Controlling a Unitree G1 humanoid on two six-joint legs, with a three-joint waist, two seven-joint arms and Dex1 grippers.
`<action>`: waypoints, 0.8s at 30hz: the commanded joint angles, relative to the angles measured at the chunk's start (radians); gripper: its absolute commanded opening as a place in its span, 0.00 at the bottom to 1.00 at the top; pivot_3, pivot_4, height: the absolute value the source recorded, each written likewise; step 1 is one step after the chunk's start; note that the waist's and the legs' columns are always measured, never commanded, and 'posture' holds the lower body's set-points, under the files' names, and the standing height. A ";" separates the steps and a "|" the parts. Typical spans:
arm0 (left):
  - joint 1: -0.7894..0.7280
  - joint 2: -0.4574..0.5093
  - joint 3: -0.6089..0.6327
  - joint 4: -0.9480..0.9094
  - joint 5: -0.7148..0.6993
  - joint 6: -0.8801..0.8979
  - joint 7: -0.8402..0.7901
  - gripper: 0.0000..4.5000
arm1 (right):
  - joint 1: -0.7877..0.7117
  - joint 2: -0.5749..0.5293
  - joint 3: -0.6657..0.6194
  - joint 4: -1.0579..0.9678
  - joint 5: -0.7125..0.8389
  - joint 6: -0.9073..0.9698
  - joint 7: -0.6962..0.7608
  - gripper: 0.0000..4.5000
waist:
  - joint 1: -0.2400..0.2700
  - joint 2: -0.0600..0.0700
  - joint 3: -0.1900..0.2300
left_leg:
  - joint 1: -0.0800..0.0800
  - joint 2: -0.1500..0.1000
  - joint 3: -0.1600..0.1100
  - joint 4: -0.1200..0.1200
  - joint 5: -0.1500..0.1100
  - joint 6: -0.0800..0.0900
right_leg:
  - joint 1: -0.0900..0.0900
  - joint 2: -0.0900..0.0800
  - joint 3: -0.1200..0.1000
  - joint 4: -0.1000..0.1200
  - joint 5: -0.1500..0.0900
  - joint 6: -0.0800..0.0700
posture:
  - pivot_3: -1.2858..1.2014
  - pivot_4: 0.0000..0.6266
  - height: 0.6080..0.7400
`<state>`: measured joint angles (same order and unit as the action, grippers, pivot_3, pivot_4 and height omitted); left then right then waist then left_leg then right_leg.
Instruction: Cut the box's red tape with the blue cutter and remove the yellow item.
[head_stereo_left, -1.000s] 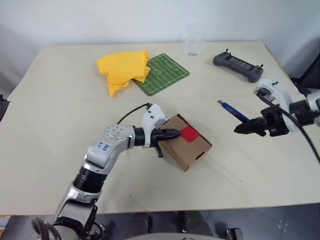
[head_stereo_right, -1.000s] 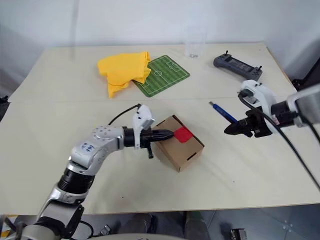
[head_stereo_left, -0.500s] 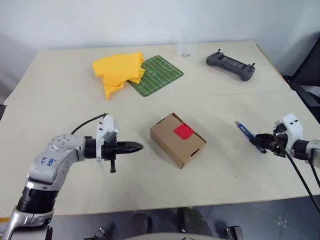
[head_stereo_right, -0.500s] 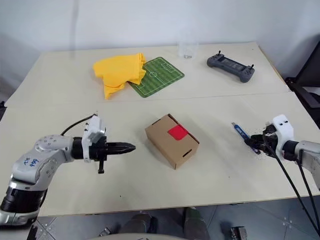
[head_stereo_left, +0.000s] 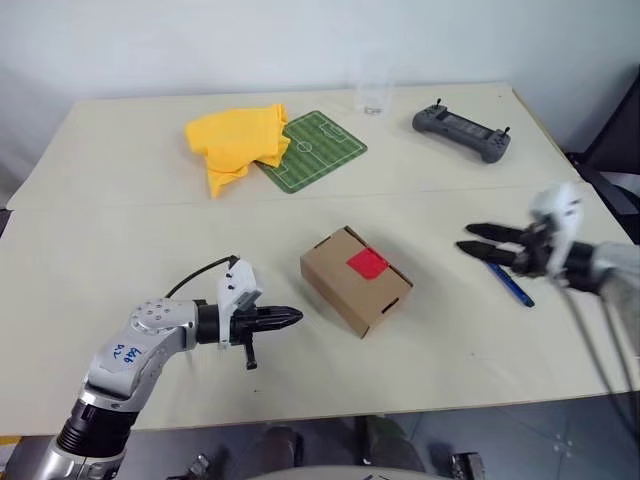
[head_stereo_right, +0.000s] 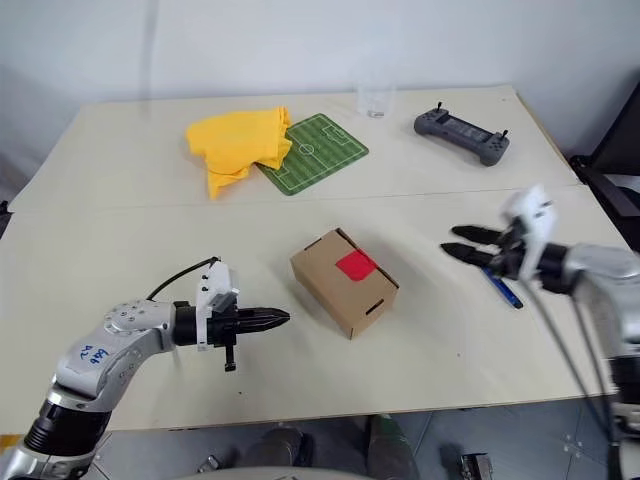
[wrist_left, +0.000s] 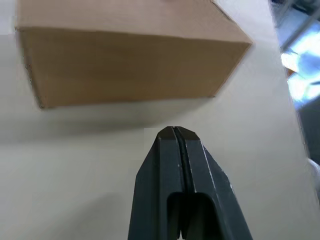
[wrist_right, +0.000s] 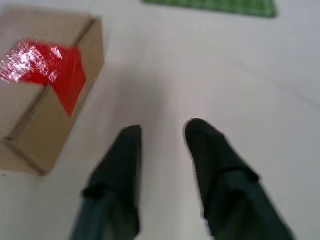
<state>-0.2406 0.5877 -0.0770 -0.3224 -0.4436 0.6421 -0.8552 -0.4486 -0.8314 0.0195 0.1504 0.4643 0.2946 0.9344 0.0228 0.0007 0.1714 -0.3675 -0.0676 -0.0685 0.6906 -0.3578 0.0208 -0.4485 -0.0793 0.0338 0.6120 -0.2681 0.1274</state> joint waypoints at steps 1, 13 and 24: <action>-0.051 -0.043 -0.060 0.020 0.046 0.013 0.061 0.00 | -0.067 0.106 0.072 0.109 -0.179 -0.168 -0.074 0.06 | 0.001 0.000 0.000 | 0.000 0.000 0.000 0.001 0.000 0.000 | 0.000 0.000 -0.001 0.001 0.000 0.000 | 0.52 0.24 1.00; -0.119 -0.059 -0.086 0.093 0.095 0.024 0.087 0.00 | 0.032 0.130 0.141 -0.280 -0.135 0.188 0.027 0.01 | 0.001 0.000 0.000 | -0.002 -0.002 -0.001 0.002 0.000 0.000 | -0.002 0.000 -0.001 0.006 0.000 0.000 | 0.52 0.24 1.00; -0.097 -0.021 -0.061 0.069 0.081 0.025 0.053 0.00 | 0.167 0.125 0.121 -0.592 -0.064 0.463 -0.066 0.01 | 0.001 0.000 0.000 | -0.002 -0.002 -0.003 0.002 0.000 0.000 | 0.000 -0.001 -0.001 0.006 0.000 0.000 | 0.52 0.24 1.00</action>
<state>-0.3423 0.5628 -0.1566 -0.2183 -0.3478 0.6756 -0.7920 -0.2862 -0.7105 0.1777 -0.3794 0.3656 0.7314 0.8798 0.0243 0.0008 0.1714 -0.3690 -0.0695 -0.0711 0.6930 -0.3576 0.0208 -0.4489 -0.0803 0.0328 0.6177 -0.2682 0.1271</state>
